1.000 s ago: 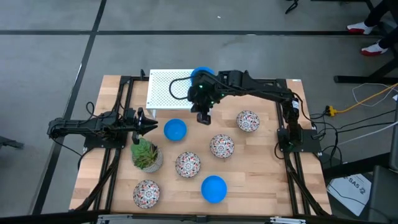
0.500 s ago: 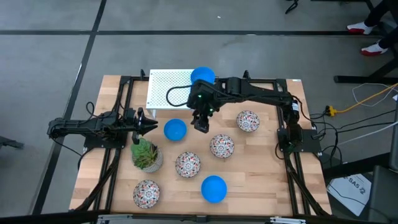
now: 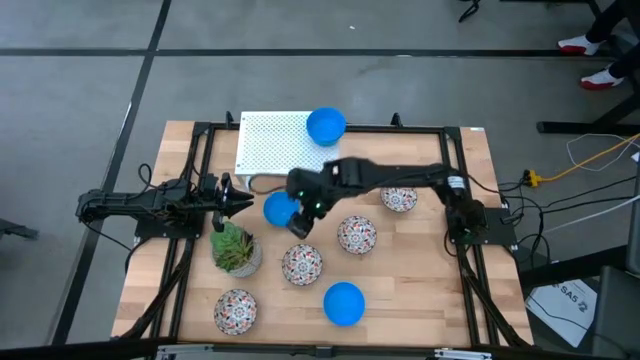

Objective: Pick & Place Mini bowls
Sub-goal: Stack the blue bowl on the blue bowl on the shelf

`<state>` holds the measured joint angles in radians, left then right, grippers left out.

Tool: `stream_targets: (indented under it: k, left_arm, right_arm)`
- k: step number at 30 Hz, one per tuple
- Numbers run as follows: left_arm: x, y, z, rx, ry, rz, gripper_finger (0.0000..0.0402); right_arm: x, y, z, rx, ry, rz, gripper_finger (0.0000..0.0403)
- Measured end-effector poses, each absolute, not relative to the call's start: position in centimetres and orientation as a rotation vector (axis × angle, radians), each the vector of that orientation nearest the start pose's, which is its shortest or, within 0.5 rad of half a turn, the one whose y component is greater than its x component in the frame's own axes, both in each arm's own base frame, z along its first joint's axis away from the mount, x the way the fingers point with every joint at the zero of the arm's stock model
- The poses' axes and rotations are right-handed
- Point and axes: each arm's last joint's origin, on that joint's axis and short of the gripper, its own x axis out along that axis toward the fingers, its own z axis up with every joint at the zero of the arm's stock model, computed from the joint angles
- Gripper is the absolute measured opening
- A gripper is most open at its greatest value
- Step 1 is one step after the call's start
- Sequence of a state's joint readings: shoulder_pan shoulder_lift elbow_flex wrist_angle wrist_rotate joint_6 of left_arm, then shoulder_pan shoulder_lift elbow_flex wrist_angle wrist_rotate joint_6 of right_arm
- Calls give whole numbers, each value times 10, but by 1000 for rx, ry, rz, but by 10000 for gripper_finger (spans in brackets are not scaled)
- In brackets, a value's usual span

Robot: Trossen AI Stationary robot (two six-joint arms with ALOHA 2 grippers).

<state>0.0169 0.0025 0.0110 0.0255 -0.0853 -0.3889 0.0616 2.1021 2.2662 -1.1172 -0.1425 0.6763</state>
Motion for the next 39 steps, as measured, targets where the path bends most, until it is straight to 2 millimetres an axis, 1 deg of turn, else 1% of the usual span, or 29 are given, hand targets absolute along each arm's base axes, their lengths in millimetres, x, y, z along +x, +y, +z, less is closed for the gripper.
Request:
stream_targets:
  k: [3, 6, 13, 18, 23, 28, 35, 39]
  left_arm:
    - [97, 4, 169, -390, -53, 94, 100]
    - [97, 4, 169, -390, -53, 94, 100]
    - [97, 4, 169, -390, -53, 94, 100]
    - [97, 4, 170, -390, -54, 94, 100]
    - [97, 4, 170, -390, -53, 94, 100]
    - [97, 4, 169, -390, -53, 94, 100]
    - [97, 4, 170, -390, -54, 93, 100]
    - [97, 4, 169, -390, -51, 94, 100]
  right_arm:
    - [445, 48, 341, 714, 1028, -134, 220]
    - [445, 65, 336, 775, 1075, -89, 220]
    - [438, 106, 335, 827, 1132, -49, 220]
    - [429, 137, 334, 821, 1159, -43, 220]
    - [418, 168, 334, 744, 1119, -91, 220]
    - [404, 205, 329, 647, 1098, -89, 220]
    - [382, 258, 315, 453, 1087, -23, 220]
    - [370, 285, 300, 298, 1085, 12, 220]
